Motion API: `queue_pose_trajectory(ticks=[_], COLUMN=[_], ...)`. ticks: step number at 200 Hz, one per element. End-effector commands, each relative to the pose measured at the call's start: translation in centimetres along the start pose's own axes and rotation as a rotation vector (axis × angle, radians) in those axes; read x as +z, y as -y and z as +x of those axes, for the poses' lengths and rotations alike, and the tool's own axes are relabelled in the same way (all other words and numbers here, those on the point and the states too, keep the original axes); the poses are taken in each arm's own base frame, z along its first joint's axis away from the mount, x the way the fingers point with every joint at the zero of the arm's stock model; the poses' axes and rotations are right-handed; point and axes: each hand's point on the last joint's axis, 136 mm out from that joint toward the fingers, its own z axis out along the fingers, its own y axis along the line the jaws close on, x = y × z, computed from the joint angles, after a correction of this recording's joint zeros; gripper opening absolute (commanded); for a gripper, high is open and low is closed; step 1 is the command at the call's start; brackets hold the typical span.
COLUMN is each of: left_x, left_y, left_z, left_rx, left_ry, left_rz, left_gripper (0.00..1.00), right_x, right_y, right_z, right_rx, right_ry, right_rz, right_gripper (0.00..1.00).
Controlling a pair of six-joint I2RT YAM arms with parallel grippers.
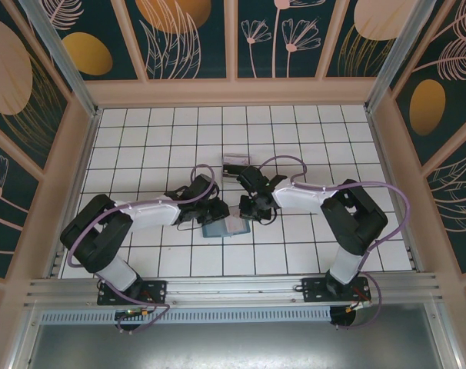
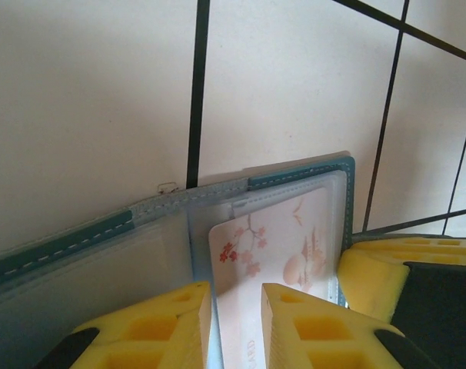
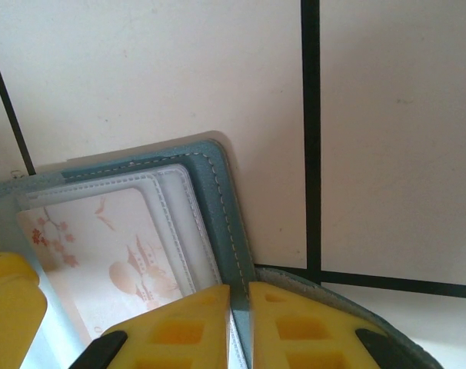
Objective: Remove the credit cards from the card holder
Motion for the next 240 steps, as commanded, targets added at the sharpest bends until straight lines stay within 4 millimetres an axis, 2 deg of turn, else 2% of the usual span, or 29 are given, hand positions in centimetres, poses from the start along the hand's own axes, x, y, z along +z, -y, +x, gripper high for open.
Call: queue_pose_trajectory(ticks=[1, 56, 85, 171, 240], left_x=[0.3, 1.0, 1.2, 0.3, -0.1], left_y=[-0.8, -0.1, -0.5, -0.6, -1.3], left_z=[0.2, 0.8, 1.0, 0.5, 0.7], left_rx=[-0.02, -0.022, -0.03, -0.045, -0.049], left_ry=[-0.012, -0.047, -0.049, -0.007, -0.003], left_rz=[-0.019, 0.037, 0.04, 0.075, 0.055], left_gripper=[0.26, 0.24, 0.23, 0.14, 0.08], right_x=[0.9, 0.9, 1.0, 1.3, 1.5], right_y=[0.8, 0.7, 0.7, 0.4, 0.9], right_z=[0.9, 0.9, 1.1, 1.2, 1.4], right_rx=[-0.004, -0.005, -0.007, -0.01, -0.003], right_ry=[-0.035, -0.037, -0.038, -0.045, -0.048], right_rz=[0.04, 0.038, 0.04, 0.038, 0.056], right_gripper=[0.14, 0.14, 0.14, 0.12, 0.07])
